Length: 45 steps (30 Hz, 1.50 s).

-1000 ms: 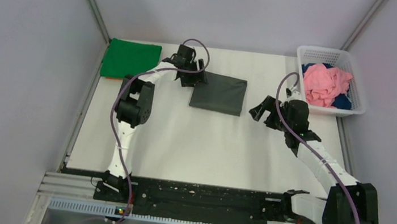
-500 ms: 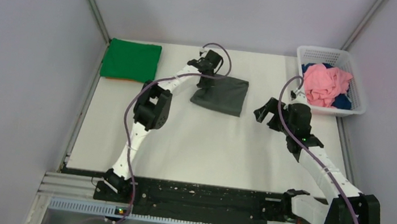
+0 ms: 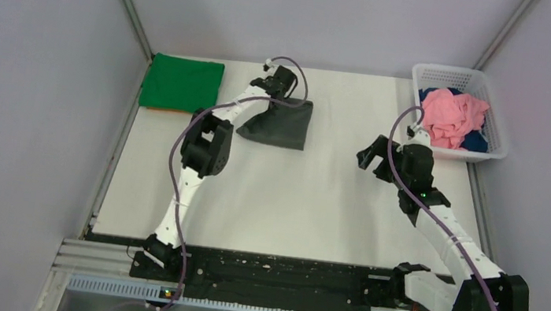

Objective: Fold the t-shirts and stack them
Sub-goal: Put the neatly folded tshirt into the corner of the board with the left arm

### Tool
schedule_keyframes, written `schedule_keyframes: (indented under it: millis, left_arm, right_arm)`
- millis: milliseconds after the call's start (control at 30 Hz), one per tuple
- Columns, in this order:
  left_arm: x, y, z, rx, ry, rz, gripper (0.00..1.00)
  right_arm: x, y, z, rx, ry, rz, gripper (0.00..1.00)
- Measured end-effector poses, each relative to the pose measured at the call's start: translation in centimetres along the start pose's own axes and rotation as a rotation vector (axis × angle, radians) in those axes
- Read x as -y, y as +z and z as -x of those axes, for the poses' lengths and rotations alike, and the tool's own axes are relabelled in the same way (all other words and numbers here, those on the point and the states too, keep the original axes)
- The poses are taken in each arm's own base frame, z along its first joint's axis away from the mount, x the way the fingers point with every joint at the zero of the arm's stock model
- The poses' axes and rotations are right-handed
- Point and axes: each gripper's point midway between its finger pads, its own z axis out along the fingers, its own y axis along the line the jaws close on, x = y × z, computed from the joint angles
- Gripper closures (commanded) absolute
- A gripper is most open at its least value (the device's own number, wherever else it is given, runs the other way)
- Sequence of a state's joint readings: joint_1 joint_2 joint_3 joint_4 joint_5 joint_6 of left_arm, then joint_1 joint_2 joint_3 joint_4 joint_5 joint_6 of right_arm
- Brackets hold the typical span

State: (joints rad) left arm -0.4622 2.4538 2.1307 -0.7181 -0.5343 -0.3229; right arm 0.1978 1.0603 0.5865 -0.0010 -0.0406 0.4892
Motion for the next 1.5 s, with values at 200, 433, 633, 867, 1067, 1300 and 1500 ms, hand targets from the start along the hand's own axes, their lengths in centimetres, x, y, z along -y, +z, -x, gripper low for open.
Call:
schedule_keyframes:
  millis: [200,433,633,867,1067,1300,1500]
  left_arm:
    - [-7.5,1.2,2.3,0.06,0.108,0.218,1.0]
    - [-12.4,-0.6,6.8,0.163,0.147,0.308,1.0]
    - [-15.2,-1.8,10.0,0.242,0.161,0.343,1.0]
    - [-19.4,-1.7,11.1,0.251,0.145,0.396,1.0]
    - [-21.9,-2.7,12.0,0.267,0.111,0.407,1.0]
    - [-22.8,-5.5,13.8,0.325,0.077,0.369,1.0]
    - [-23.3,-7.5,15.2,0.376,0.04,0.325,1.0]
  right_arm:
    - [0.7,0.0,0.1,0.009,-0.001,-0.037,0.01]
    - [1.4,0.4,-0.3,0.0,-0.001,-0.068,0.01]
    - [1.7,0.5,-0.4,-0.006,-0.008,-0.082,0.01]
    - [2.2,1.0,-1.3,-0.039,-0.01,-0.104,0.01]
    - [2.7,1.2,-2.2,-0.079,-0.01,-0.12,0.01]
    - [2.0,1.3,-1.2,-0.062,-0.01,-0.106,0.01]
    - [2.1,1.3,-1.3,-0.066,-0.01,-0.109,0.01]
